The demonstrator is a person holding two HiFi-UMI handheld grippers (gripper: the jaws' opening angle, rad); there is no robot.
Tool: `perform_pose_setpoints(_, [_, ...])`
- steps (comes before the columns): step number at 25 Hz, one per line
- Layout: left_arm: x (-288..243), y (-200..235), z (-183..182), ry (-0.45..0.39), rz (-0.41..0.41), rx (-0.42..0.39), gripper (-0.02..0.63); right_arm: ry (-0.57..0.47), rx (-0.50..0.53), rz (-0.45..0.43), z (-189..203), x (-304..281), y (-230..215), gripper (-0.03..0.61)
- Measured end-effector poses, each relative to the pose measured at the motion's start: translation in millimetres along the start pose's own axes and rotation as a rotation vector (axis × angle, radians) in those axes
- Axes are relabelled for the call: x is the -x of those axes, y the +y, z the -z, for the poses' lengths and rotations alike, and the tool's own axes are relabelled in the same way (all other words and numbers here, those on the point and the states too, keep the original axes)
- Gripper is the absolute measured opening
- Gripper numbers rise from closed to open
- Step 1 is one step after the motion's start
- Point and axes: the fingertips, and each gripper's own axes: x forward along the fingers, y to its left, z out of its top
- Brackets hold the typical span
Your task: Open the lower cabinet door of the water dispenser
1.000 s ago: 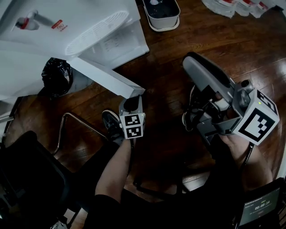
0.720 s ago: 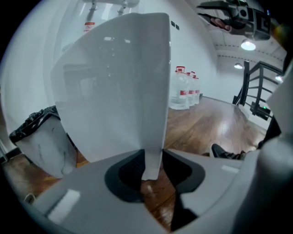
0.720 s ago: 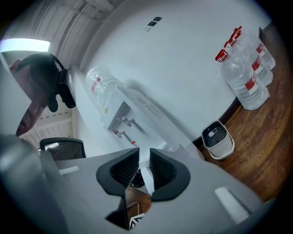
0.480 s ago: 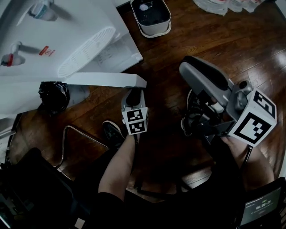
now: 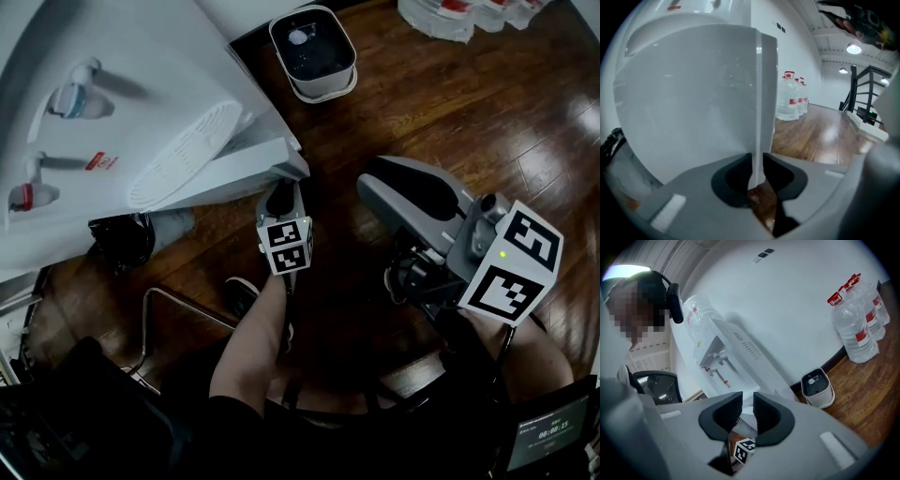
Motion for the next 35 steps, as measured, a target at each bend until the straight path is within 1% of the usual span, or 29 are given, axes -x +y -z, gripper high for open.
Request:
perform_pose_setpoints(2, [-9,7,-6,-0.005,-0.015,-0.009,0.077,-0.001,-0.022,-0.007,-1,-1,-1,0.072])
perform_pose_setpoints(3, [-14,12,-8,-0.007,-0.029,-0.027,0.062,-0.004,-0.037,-0.008,-2,0,-1,0.072])
perform_pose_setpoints(6, [-31,23,-7,0.002,-0.064,-0.121,0.02,-0.013,-0.062,-0.006,-5,4,-7,0.072])
perform_pose_setpoints(8, [-41,24,0,0.025,-0.056,-0.173,0.02,-0.021,-0.066,-0.002,-9,7,-12,0.072])
perform_pose_setpoints(9, [-45,24,5,0.037,-0.052,-0.179,0.02,-0.026,-0.066,0.001,-11,10,-14,0.072])
perform_pose_setpoints(10, [-48,24,9,0.046,-0.051,-0.168,0.019,-0.03,-0.064,0.005,-12,12,-15,0.072])
perform_pose_setpoints(11, [-52,26,11,0.047,-0.054,-0.14,0.019,-0.034,-0.061,0.009,-14,14,-17,0.072])
perform_pose_setpoints(14, [-63,38,-9,0.031,-0.067,0.016,0.02,-0.041,-0.056,0.015,-16,17,-22,0.072])
perform_pose_setpoints(15, [-67,42,-16,0.037,-0.062,0.05,0.021,-0.045,-0.056,0.015,-17,18,-23,0.071])
perform_pose_setpoints(16, [-69,42,-20,0.044,-0.057,0.053,0.02,-0.048,-0.056,0.015,-18,19,-24,0.071])
perform_pose_setpoints(19, [-67,40,-19,0.046,-0.06,-0.005,0.021,-0.048,-0.057,0.012,-18,21,-24,0.069])
perform_pose_setpoints(22, [-62,42,-23,0.026,-0.079,-0.01,0.021,-0.033,-0.042,0.016,-14,22,-24,0.069])
perform_pose_setpoints(24, [-54,43,-30,-0.002,-0.099,0.026,0.021,-0.024,-0.036,0.022,-12,20,-24,0.069])
perform_pose_setpoints(26, [-38,42,-35,-0.027,-0.106,0.094,0.023,-0.014,-0.02,0.029,-9,16,-22,0.066])
perform_pose_setpoints(29, [-7,31,-41,-0.051,-0.085,0.187,0.023,0.0,0.039,0.043,-1,7,-13,0.064])
perform_pose_setpoints(32, [25,12,-60,-0.091,-0.049,0.212,0.023,-0.013,0.106,0.054,7,-2,-7,0.064])
perform_pose_setpoints(35, [67,-4,-93,-0.149,-0.01,0.209,0.023,-0.071,0.126,0.082,3,-3,-2,0.064])
